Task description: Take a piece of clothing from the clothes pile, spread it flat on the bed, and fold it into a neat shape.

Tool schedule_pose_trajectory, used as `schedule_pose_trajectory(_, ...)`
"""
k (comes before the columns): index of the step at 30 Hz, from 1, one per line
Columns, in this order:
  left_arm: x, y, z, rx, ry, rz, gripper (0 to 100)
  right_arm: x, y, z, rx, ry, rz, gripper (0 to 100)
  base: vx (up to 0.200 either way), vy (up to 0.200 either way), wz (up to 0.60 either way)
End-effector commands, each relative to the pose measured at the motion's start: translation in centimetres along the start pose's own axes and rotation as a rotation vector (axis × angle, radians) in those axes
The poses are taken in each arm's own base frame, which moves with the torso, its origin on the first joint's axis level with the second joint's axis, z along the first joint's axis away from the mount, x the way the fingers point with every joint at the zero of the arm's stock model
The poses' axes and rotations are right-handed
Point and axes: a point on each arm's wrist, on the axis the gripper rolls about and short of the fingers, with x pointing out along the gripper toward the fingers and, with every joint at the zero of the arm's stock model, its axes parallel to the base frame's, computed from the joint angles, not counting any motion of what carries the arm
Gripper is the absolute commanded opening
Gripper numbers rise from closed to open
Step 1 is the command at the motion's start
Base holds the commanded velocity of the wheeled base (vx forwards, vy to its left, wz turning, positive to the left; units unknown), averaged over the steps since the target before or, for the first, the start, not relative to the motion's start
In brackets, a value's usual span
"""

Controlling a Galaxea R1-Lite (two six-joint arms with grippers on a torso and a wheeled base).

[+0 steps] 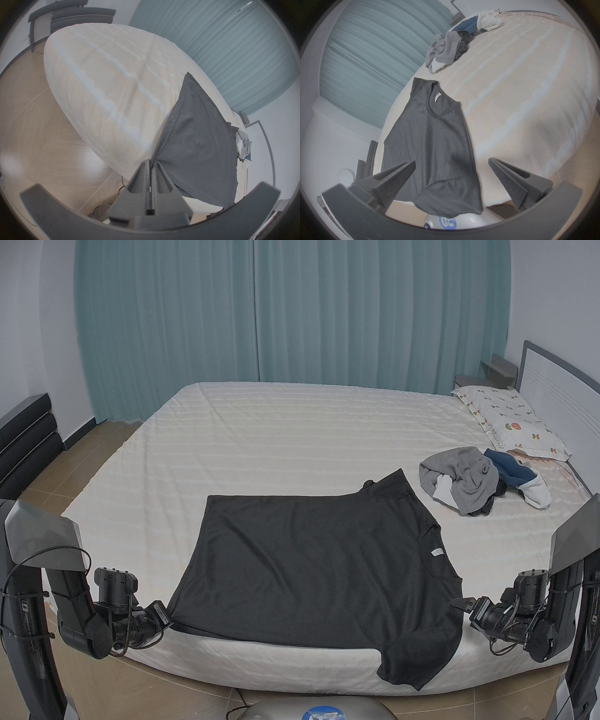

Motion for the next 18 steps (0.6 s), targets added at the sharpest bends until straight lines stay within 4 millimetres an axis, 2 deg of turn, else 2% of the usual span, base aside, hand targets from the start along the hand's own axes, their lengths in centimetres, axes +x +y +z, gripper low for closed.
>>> schedule_pose_trajectory(1, -0.1, 0.0, 0.1, -0.019, -0.004, -0.003, 0, 2.1, 0.2, -0.3, -0.02, 0.012, 0.009, 100, 0.0, 0.0, 0.0)
schedule_pose_trajectory(4, -0.1, 0.0, 0.1, -0.022, -0.004, -0.003, 0, 2.6, 0.4, 0.1, -0.019, 0.008, 0.009, 100, 0.0, 0.0, 0.0)
schedule_pose_trajectory(5, -0.1, 0.0, 0.1, -0.022, -0.004, -0.003, 0, 3.3, 0.4, 0.4, -0.015, 0.018, -0.002, 0, 0.0, 0.0, 0.0)
schedule_pose_trajectory(9, -0.1, 0.0, 0.1, -0.022, -0.004, -0.003, 0, 4.7, 0.9, 1.7, -0.009, 0.015, -0.014, 0, 0.0, 0.0, 0.0)
schedule_pose_trajectory(15, -0.1, 0.0, 0.1, -0.022, -0.003, -0.002, 0, 5.9, 2.2, 4.3, -0.001, -0.025, 0.001, 0, 0.0, 0.0, 0.0)
schedule_pose_trajectory(18, 0.0, 0.0, 0.1, -0.024, -0.004, 0.0, 0, 6.3, 2.4, 4.9, -0.002, -0.032, 0.005, 0, 0.0, 0.0, 0.0)
